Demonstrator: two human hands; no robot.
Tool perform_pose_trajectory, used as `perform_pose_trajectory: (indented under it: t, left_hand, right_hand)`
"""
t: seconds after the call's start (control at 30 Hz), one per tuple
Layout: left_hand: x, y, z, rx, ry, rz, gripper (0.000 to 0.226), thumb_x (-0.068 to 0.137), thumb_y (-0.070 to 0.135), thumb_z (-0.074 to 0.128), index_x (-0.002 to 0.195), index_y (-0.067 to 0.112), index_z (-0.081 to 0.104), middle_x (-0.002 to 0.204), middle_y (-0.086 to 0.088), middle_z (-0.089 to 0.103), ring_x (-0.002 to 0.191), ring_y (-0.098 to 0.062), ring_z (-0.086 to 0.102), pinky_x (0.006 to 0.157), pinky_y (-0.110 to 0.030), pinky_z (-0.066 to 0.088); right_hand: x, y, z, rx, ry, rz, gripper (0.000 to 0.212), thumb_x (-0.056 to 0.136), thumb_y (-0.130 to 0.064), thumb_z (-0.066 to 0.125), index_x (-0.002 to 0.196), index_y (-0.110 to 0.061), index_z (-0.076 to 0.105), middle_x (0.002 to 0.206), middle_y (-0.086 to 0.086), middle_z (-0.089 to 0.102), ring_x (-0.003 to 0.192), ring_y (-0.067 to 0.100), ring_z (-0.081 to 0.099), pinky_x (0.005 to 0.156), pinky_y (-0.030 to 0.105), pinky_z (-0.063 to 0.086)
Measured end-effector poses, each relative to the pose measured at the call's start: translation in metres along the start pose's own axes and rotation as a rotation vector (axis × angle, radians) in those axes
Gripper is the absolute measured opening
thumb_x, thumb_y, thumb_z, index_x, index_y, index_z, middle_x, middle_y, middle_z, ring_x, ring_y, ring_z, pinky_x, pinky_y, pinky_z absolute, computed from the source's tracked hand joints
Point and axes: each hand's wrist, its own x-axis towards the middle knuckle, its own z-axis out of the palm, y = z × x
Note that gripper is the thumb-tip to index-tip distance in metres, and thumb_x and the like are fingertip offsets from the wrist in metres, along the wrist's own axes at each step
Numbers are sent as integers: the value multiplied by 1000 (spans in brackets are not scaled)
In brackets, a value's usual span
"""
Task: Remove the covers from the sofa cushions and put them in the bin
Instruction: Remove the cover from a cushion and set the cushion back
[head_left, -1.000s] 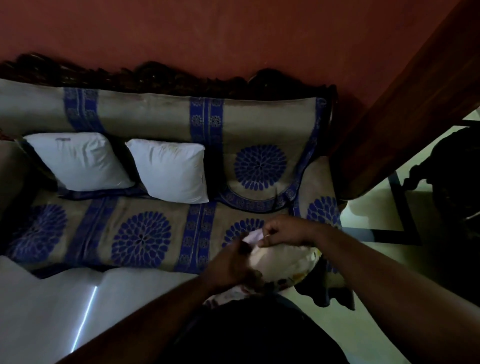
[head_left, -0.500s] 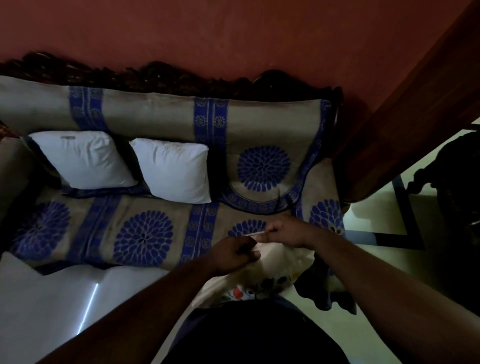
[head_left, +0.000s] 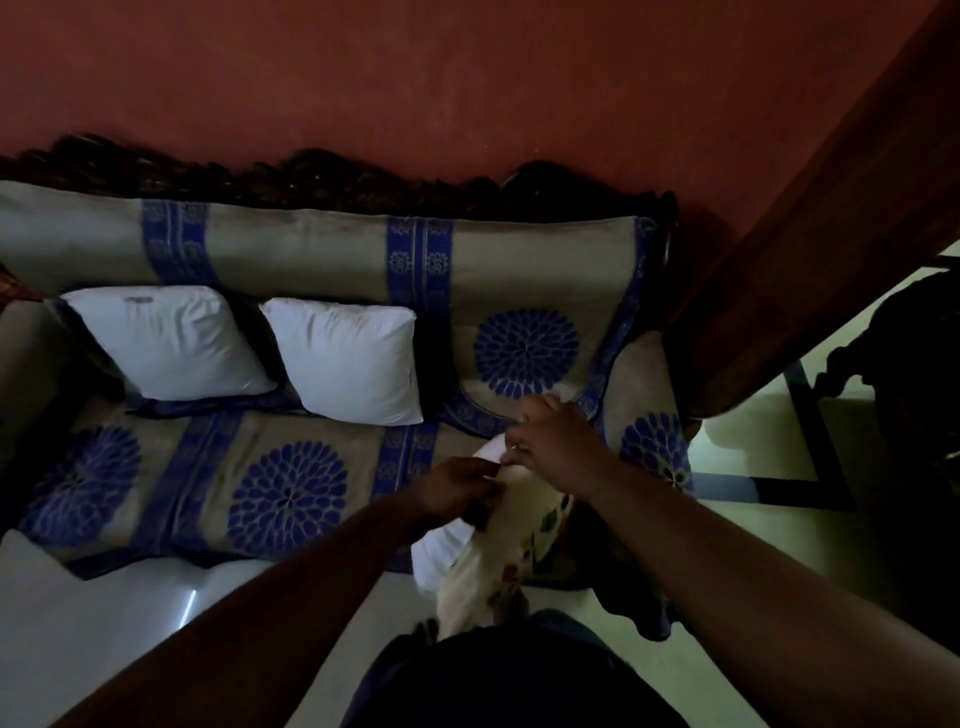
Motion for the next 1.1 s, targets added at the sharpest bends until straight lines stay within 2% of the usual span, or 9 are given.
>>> perform_pose_trajectory:
  t: [0.13, 0.27, 0.4, 0.47, 0.53, 0.67, 0.77, 0.87, 1.1]
  left_hand:
    - [7, 3, 9, -265, 216, -42, 16, 95, 8, 60, 86, 9, 73, 76, -15, 65, 61, -18, 62, 61, -29, 52]
    - [4, 14, 11, -455, 190, -49, 27, 97, 23, 53, 94, 14, 78, 87, -11, 75, 82, -25, 69, 66, -29, 52]
    - [6, 11, -10, 208, 339, 456, 32, 86, 9, 54, 106, 22, 75, 112, 2, 72, 108, -22, 64, 91, -30, 51]
    - [10, 9, -30, 649, 612, 594, 38, 78, 23, 65, 116, 22, 70, 123, 0, 66, 112, -26, 59, 92, -39, 46]
    - [8, 21, -52, 743, 852, 544, 58, 76, 43, 76, 125, 19, 57, 132, -7, 53, 120, -30, 48, 95, -44, 39]
    - [18, 49, -88, 1137, 683, 571, 61, 86, 63, 59, 137, 30, 50, 139, 1, 55, 134, -25, 46, 118, -58, 19]
    - [16, 55, -94, 1073, 655, 496, 26, 93, 41, 56, 118, 32, 57, 110, 1, 68, 102, -27, 67, 87, -42, 48]
    - [11, 38, -113, 1067, 844, 424, 24, 91, 30, 57, 115, 28, 54, 107, -2, 64, 91, -31, 64, 57, -36, 42]
    - [-1, 35, -143, 1094, 993, 414, 34, 88, 26, 50, 120, 23, 62, 111, -7, 70, 86, -38, 67, 62, -43, 52]
  right_hand:
    - [-13, -32, 10, 251, 160, 401, 44, 91, -59, 57, 114, -23, 52, 110, 2, 57, 99, 22, 57, 81, 43, 51]
    - [-25, -45, 29, 348, -76, 418, 54, 86, -63, 63, 116, -22, 43, 101, 3, 65, 87, 24, 64, 76, 39, 53]
    - [-21, -36, 28, 153, 161, 331, 15, 100, -28, 48, 113, -23, 52, 96, 5, 68, 87, 28, 69, 72, 41, 54]
    - [-17, -38, 13, 221, 314, 259, 23, 97, -27, 44, 111, -19, 61, 92, 6, 69, 80, 28, 68, 65, 39, 54]
    - [-7, -35, -6, 255, 432, 169, 34, 96, -26, 41, 113, -13, 68, 96, 8, 71, 82, 29, 68, 64, 40, 56]
    - [20, -31, -35, 149, 575, 59, 31, 94, -21, 47, 110, -10, 71, 103, 8, 71, 78, 26, 69, 62, 38, 58]
    - [33, -21, -45, -115, 528, 33, 25, 82, -10, 70, 107, -14, 69, 99, 8, 67, 72, 29, 66, 53, 40, 55]
    - [35, 12, -63, -339, 465, 173, 33, 72, -12, 75, 103, -14, 67, 96, 12, 63, 80, 36, 62, 59, 42, 52]
    - [54, -5, -65, -177, 388, 327, 31, 89, -22, 65, 119, -14, 60, 111, 16, 61, 85, 40, 64, 59, 41, 51]
